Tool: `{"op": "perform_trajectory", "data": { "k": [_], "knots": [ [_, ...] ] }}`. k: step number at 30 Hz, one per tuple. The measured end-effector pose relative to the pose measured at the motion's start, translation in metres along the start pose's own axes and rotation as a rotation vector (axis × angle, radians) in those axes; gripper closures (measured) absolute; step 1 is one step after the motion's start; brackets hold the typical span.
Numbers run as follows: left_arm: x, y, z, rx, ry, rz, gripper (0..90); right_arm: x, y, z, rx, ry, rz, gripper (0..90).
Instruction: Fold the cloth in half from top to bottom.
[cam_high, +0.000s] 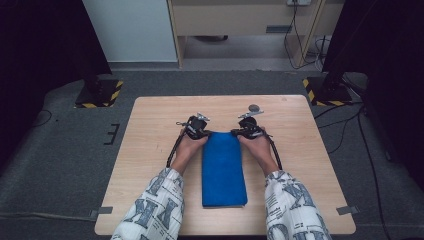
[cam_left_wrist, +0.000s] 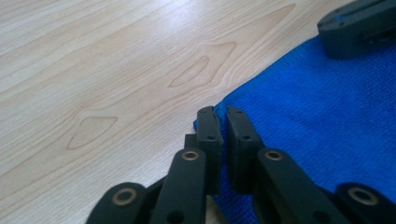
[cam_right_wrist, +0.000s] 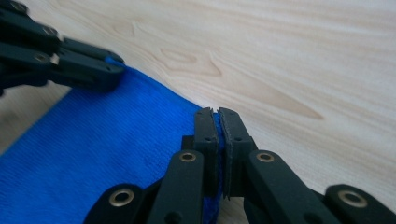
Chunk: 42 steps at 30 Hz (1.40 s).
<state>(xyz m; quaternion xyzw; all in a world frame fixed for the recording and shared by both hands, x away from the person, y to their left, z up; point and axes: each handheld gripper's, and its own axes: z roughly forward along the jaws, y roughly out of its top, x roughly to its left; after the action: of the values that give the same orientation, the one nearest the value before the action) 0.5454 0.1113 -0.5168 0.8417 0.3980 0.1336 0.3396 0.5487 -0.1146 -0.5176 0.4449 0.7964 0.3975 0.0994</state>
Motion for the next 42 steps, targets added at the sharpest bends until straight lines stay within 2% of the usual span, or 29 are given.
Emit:
{"op": "perform_trajectory", "data": {
  "k": [3, 7, 9, 21, 24, 27, 35, 42],
  "knots": [
    [-0.001, 0.002, -0.003, -0.009, 0.007, -0.007, 86.7, 0.001, 0.003, -0.006, -0.012, -0.002, -0.011, 87.3],
    [-0.005, 0.006, -0.01, -0.035, 0.014, 0.003, 86.7, 0.002, 0.005, -0.013, -0.021, -0.003, -0.01, 87.4],
    [-0.006, 0.008, -0.015, -0.047, 0.016, 0.008, 86.7, 0.002, 0.006, -0.017, -0.034, 0.002, 0.002, 87.3],
    [-0.016, 0.021, -0.05, -0.136, 0.03, 0.022, 86.7, 0.01, 0.016, -0.042, -0.09, -0.013, -0.003, 87.3],
    [-0.018, 0.025, -0.057, -0.151, 0.035, 0.033, 86.7, 0.013, 0.019, -0.049, -0.097, -0.019, -0.013, 87.3],
    [-0.018, 0.028, -0.063, -0.174, 0.027, 0.025, 86.7, 0.015, 0.022, -0.055, -0.105, -0.025, -0.023, 87.3],
    [-0.017, 0.037, -0.077, -0.196, 0.035, 0.033, 86.8, 0.02, 0.034, -0.067, -0.138, -0.023, -0.033, 87.3],
    [-0.019, 0.041, -0.08, -0.214, 0.047, 0.036, 86.8, 0.021, 0.04, -0.073, -0.162, -0.021, -0.031, 87.2]
  ]
}}
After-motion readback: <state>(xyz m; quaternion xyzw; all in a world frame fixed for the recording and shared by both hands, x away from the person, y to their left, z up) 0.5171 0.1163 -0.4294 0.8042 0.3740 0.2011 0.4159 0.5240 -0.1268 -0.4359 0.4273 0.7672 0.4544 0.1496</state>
